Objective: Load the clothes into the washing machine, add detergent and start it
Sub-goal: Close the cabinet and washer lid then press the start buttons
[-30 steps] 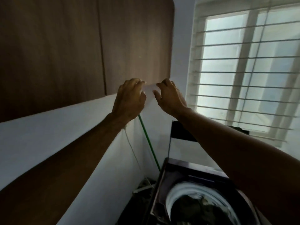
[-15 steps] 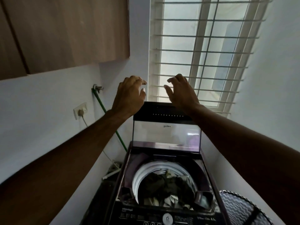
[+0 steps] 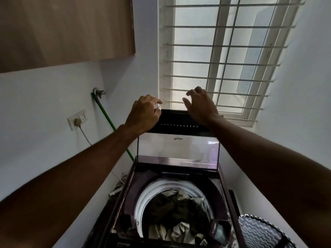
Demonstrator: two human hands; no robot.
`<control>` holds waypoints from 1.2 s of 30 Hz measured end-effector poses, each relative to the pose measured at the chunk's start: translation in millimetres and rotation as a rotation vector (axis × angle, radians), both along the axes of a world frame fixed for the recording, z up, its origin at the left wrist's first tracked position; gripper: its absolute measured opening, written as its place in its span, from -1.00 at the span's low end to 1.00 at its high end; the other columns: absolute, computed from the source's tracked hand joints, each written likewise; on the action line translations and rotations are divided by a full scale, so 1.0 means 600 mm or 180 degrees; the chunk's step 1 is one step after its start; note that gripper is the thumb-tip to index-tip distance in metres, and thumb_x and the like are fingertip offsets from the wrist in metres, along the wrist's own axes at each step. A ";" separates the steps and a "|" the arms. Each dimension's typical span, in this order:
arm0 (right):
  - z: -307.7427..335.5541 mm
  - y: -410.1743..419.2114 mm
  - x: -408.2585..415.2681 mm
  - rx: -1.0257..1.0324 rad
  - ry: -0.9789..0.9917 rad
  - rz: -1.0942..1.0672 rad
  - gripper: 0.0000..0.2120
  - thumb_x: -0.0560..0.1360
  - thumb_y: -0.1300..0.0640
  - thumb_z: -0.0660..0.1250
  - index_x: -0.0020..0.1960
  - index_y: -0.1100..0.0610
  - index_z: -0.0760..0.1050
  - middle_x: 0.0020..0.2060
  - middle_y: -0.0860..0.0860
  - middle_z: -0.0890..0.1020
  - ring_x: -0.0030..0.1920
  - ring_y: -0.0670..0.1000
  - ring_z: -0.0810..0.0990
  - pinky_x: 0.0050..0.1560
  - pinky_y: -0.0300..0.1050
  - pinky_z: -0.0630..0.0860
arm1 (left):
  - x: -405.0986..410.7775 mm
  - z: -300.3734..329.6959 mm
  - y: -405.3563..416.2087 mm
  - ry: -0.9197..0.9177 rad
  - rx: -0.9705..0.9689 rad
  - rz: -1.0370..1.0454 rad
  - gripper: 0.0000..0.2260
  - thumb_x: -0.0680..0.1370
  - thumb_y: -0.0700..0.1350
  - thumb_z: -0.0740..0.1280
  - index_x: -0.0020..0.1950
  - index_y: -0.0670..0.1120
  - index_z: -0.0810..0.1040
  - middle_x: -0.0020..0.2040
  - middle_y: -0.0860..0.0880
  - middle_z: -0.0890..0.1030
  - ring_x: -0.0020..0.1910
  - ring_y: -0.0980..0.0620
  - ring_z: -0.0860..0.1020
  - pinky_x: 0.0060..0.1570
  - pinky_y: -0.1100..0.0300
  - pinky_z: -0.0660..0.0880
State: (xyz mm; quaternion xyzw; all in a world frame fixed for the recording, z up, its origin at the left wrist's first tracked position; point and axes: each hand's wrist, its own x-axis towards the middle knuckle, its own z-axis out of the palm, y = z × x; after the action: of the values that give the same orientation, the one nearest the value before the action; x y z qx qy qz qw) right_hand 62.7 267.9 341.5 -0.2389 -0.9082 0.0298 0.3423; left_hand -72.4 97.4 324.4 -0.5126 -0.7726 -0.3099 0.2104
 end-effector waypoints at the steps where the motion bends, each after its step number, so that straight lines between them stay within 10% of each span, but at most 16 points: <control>1: -0.003 0.011 -0.004 -0.0017 -0.0016 0.0012 -0.63 0.63 0.01 0.23 0.30 0.23 0.49 0.20 0.18 0.51 0.29 0.18 0.46 0.23 0.14 0.49 | -0.002 -0.004 0.011 -0.0015 -0.0014 0.0004 -0.76 0.59 -0.11 0.30 0.25 -0.08 0.58 0.26 -0.06 0.58 0.25 -0.04 0.48 0.27 0.10 0.36; 36: -0.177 0.303 -0.234 -0.0633 -0.1227 -0.0169 -0.57 0.65 -0.04 0.14 0.41 0.20 0.42 0.33 0.19 0.48 0.36 0.22 0.41 0.41 0.14 0.32 | -0.232 -0.150 0.381 -0.0263 -0.1353 -0.0150 -0.59 0.63 0.04 0.19 0.46 -0.06 0.40 0.42 -0.07 0.44 0.40 -0.07 0.39 0.44 0.04 0.23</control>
State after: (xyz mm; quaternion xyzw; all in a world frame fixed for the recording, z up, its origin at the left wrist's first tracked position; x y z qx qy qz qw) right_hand -77.6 449.8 235.1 -0.2966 -0.9429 0.0639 0.1377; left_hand -211.3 326.0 234.4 -0.5503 -0.8163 -0.1656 0.0585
